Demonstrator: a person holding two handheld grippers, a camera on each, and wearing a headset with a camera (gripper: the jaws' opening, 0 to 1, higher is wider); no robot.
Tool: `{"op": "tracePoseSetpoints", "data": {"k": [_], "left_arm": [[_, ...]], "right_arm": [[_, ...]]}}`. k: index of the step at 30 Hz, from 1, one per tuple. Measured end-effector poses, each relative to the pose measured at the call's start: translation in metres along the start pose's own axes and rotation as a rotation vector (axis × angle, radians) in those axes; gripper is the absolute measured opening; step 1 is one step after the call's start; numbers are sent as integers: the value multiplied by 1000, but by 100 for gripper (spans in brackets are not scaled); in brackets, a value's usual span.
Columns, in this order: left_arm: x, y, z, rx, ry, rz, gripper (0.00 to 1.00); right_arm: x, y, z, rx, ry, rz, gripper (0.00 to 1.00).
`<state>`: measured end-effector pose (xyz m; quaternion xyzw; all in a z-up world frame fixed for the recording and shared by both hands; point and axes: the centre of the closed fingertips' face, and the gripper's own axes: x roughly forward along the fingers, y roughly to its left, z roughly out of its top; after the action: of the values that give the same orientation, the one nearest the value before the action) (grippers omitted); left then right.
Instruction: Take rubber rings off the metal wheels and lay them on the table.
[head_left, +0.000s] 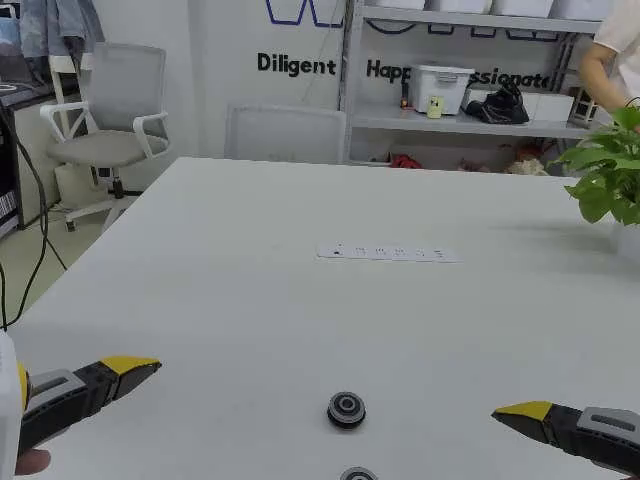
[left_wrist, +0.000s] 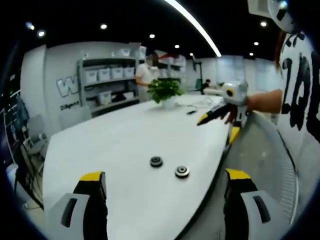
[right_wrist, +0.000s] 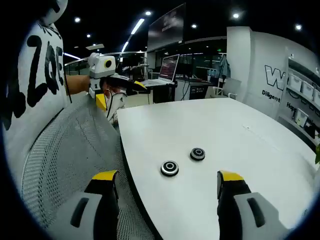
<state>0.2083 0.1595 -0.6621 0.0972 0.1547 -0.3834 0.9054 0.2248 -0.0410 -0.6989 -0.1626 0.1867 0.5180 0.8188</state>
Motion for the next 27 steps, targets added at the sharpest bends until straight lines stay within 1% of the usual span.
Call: {"op": "tracePoseSetpoints", "data": {"k": [2,4,6,15,27], "left_arm": [[0,2,0,-1,-2,3,100],[-1,6,-2,-3,-2,6,100],[-1,6,-2,-4,-2,9,100],[2,0,2,-2,-1,8,100],[1,-1,5,-3,8,11,100]], "right_arm": [[0,0,-1,0,2,-1,84],[0,-1,-1,2,6,-1,85],[0,-1,-2,0,9,0,86],[1,1,-2,-10,15,8,89],[3,2,-3,-9,21,18,92]]}}
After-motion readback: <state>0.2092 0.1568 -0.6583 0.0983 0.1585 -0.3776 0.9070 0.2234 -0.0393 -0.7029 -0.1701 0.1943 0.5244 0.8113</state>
